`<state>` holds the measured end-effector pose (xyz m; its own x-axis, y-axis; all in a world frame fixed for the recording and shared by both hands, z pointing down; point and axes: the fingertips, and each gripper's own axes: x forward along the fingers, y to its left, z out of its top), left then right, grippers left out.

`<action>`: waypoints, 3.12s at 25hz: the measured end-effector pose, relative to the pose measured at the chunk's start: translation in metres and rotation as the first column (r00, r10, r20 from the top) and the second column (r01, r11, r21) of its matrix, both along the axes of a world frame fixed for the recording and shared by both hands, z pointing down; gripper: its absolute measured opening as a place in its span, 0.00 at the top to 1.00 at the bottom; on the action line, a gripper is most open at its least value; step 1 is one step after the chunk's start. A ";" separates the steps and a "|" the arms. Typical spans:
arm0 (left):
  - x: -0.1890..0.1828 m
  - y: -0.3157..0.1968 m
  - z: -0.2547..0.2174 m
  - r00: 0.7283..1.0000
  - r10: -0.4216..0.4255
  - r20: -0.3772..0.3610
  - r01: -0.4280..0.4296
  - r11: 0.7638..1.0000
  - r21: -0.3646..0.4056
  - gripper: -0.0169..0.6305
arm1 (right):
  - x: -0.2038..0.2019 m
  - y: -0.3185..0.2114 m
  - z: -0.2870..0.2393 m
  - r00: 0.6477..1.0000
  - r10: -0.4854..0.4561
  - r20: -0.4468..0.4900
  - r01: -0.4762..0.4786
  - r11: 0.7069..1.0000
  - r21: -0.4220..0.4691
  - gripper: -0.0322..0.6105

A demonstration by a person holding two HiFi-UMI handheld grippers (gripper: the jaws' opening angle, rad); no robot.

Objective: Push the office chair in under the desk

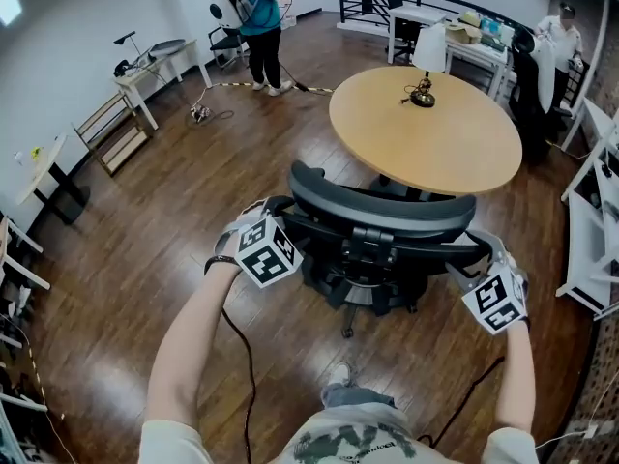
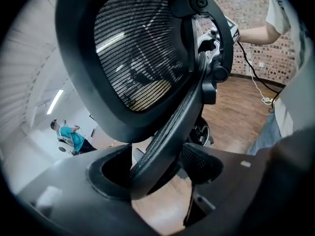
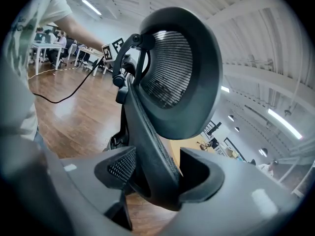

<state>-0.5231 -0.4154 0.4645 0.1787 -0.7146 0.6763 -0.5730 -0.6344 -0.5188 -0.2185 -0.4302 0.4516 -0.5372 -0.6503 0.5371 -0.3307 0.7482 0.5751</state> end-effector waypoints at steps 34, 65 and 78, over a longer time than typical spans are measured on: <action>-0.053 -0.085 0.000 0.990 0.129 -0.061 -0.121 0.985 0.124 0.44 | -0.059 -0.027 -0.015 0.964 0.264 0.028 -0.265 0.959 0.099 0.51; -0.044 0.219 -0.052 0.689 0.310 -0.655 -0.182 0.949 0.257 0.72 | -0.247 0.248 -0.058 0.673 0.426 0.605 -0.475 0.876 -0.089 0.71; -0.030 0.286 -0.053 0.526 0.276 -0.804 -0.118 0.960 0.253 0.95 | -0.271 0.316 -0.049 0.592 0.436 0.678 -0.474 0.869 -0.144 0.95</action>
